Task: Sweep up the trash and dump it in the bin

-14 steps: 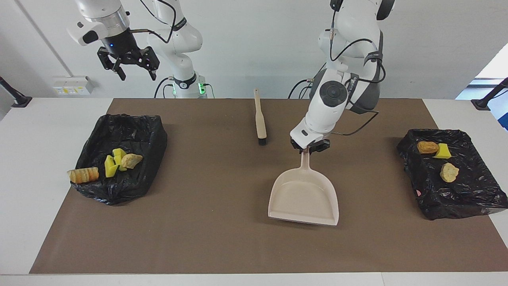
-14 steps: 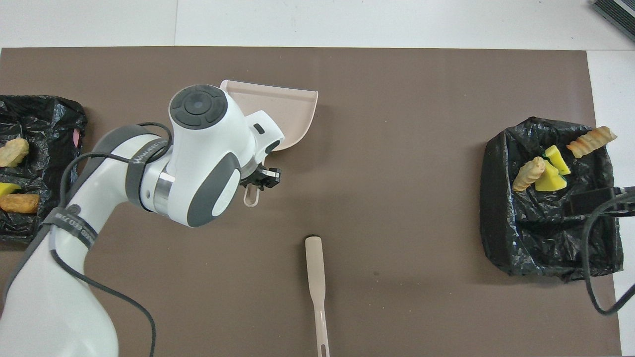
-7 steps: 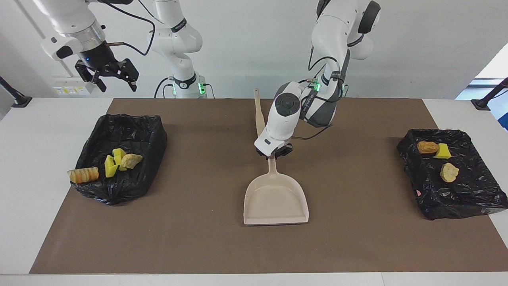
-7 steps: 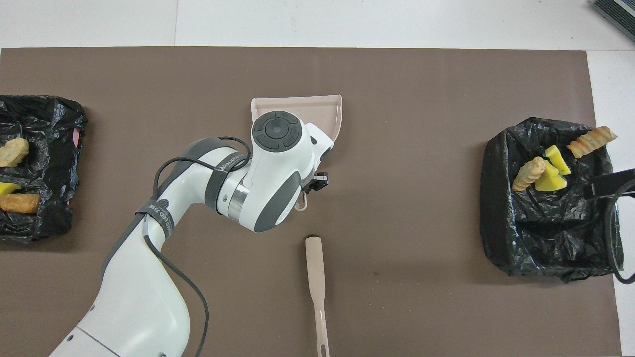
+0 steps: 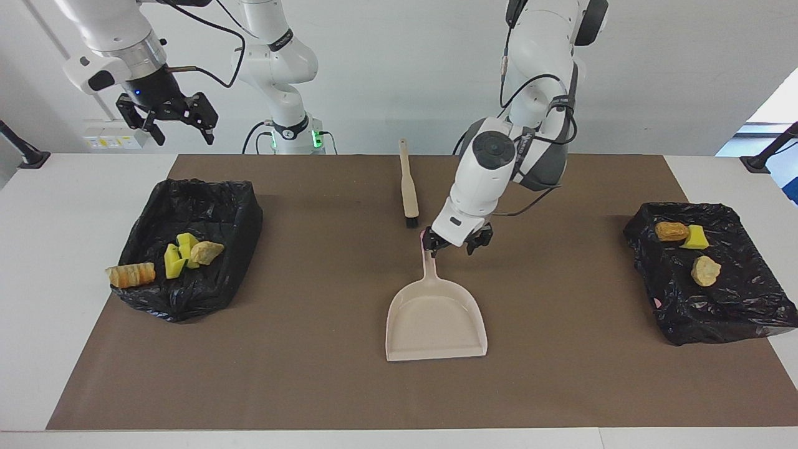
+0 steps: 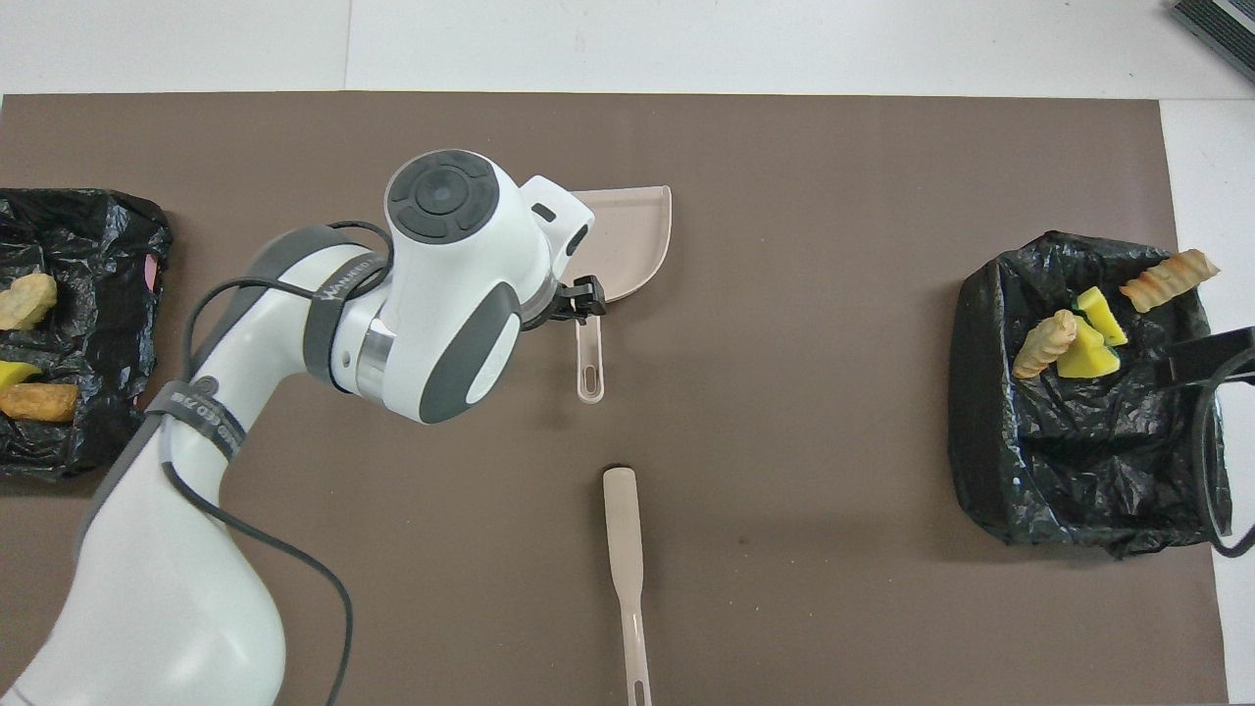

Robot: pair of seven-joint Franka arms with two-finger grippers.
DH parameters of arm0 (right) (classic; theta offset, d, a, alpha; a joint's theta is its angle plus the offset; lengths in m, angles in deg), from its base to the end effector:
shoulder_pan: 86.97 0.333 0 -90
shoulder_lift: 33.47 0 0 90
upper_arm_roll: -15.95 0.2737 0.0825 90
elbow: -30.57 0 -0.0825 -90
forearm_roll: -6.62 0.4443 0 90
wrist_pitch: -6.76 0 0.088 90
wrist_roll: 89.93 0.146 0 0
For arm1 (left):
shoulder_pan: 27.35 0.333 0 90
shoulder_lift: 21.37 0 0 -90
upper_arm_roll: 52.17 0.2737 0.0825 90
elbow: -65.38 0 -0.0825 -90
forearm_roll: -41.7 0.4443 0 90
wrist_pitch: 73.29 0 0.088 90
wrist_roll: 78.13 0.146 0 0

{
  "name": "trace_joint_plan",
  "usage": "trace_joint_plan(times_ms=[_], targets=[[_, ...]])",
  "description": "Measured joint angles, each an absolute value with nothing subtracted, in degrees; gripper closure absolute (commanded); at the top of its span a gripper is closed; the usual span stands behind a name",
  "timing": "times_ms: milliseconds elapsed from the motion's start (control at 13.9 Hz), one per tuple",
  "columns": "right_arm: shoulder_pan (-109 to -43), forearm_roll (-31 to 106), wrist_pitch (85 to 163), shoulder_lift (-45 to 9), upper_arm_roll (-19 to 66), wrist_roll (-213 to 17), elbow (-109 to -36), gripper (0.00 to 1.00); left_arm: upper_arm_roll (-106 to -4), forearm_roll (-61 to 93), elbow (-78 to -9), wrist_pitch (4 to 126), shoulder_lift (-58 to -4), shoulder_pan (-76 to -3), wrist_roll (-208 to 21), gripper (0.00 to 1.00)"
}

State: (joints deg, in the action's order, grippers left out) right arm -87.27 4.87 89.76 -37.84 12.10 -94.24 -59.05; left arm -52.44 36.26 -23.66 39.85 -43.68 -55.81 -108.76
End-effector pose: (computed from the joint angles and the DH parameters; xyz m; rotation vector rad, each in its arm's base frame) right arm 0.5776 -0.0478 0.5818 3.1186 -0.0001 -0.0643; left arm 0.6241 -0.3526 0.3272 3.0463 0.1059 -0.0264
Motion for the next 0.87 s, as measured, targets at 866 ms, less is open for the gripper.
trace_joint_plan(times_ms=[866], targets=[[-87.27,4.95,89.76,-37.84,12.46,-94.24,-58.85,0.00,-52.02,36.29,-23.47,24.17,-31.12,-31.06,-71.20,0.00]])
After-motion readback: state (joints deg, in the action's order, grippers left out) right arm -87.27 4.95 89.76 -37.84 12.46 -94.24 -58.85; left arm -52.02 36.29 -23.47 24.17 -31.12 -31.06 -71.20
